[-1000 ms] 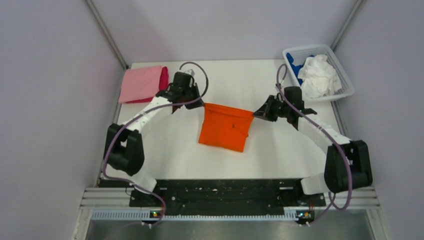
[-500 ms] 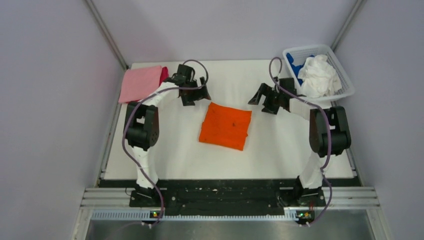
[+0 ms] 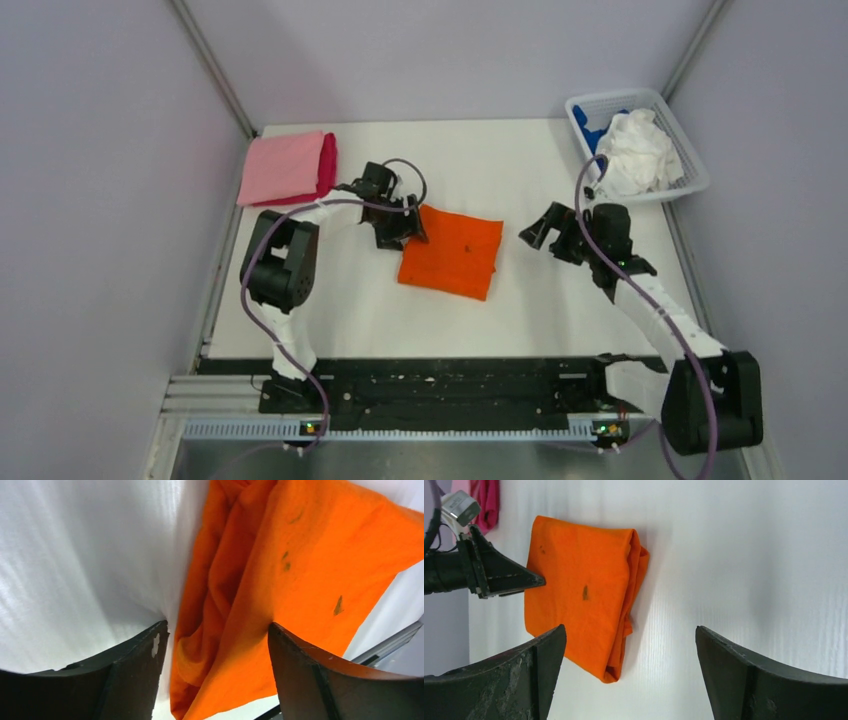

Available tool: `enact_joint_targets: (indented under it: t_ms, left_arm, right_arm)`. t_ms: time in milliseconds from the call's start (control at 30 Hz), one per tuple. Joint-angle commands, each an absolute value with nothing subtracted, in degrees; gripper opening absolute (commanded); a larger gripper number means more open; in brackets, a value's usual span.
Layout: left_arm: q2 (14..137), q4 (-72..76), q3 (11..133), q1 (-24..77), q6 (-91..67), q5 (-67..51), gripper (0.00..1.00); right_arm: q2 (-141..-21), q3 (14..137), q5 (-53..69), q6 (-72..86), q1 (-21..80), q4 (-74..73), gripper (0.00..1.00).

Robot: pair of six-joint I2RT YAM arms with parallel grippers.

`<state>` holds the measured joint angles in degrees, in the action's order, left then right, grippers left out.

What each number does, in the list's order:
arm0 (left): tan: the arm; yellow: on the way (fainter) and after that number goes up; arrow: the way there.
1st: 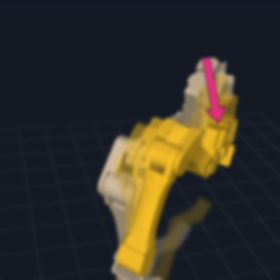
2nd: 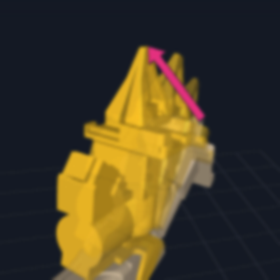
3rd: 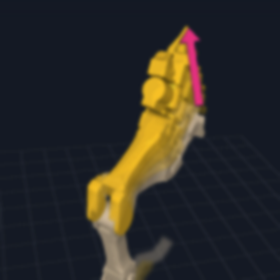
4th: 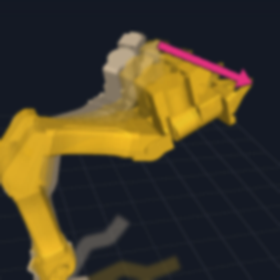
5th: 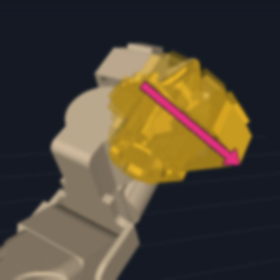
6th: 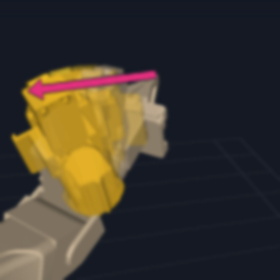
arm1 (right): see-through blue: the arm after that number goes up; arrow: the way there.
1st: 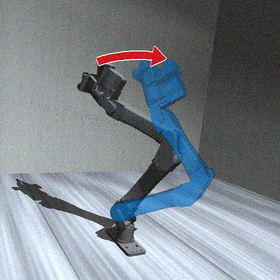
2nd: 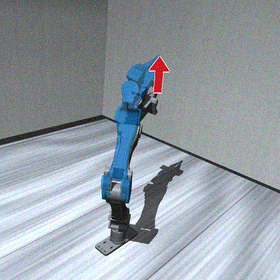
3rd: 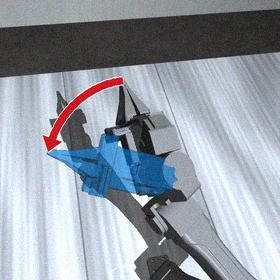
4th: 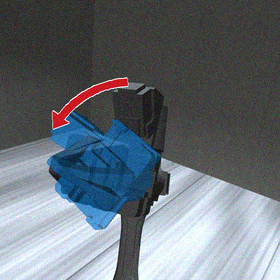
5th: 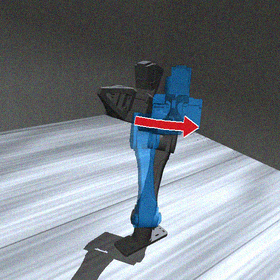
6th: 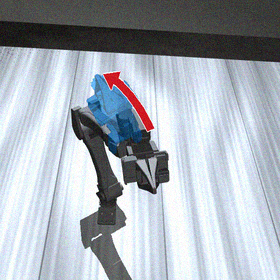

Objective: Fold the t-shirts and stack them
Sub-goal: Put the neatly folded tshirt into the corner of the board with the left arm

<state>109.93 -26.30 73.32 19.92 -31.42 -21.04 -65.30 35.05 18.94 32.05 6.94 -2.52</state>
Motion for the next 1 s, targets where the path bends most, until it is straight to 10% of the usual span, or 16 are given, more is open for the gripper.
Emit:
enact_joint_targets:
  t_ms: [0, 233, 567, 967]
  left_arm:
    - [112.5, -25.1, 74.1, 23.8, -30.1, -18.9, 0.72]
    - [120.5, -34.5, 82.5, 30.6, -31.4, -3.9, 0.0]
    - [125.7, -47.8, 104.8, 31.1, -15.8, 41.0, 0.0]
    - [121.6, -22.2, 106.4, 20.5, 20.8, 57.0, 0.0]
  right_arm:
    - [-53.9, 33.2, 13.8, 31.3, 6.8, -7.4, 0.99]
    - [-43.8, 33.1, 7.0, 28.6, 6.8, -13.4, 0.99]
    - [-39.7, 33.7, 7.7, 23.1, 6.8, -15.9, 0.99]
    - [-37.7, 33.1, 3.9, 21.5, 6.8, -17.8, 0.99]
